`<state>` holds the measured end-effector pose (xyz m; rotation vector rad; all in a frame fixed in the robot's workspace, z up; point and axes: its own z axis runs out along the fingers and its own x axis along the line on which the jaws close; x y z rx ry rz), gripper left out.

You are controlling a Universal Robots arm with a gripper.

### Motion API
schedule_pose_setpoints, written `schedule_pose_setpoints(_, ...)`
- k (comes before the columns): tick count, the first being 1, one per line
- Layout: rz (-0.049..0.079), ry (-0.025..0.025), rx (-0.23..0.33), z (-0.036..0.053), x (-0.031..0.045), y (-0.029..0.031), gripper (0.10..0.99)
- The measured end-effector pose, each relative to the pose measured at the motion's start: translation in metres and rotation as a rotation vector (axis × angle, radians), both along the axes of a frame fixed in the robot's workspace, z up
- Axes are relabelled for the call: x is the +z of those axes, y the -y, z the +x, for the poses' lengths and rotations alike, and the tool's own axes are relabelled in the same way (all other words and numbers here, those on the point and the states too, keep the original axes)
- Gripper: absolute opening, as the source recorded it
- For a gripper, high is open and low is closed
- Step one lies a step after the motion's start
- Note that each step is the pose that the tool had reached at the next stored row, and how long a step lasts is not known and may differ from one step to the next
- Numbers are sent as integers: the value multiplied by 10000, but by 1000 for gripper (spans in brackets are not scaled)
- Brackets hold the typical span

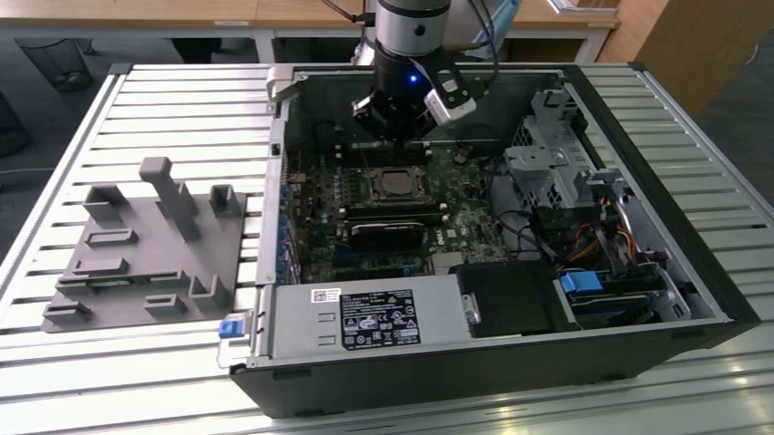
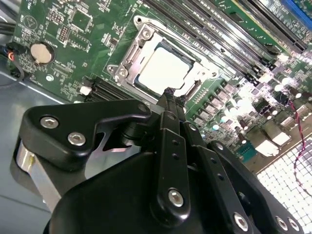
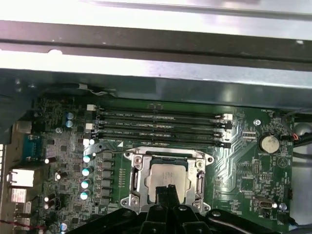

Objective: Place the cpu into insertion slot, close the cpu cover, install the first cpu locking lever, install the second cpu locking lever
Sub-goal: 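Install the first cpu locking lever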

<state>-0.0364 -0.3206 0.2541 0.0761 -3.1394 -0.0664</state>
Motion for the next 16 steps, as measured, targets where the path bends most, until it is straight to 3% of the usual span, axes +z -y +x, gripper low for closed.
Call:
schedule_pose_setpoints(6,0,105,-3,-129,-5,-1,122)
schedule_pose_setpoints(16,-2,139,-272,-325,-28,-14,122)
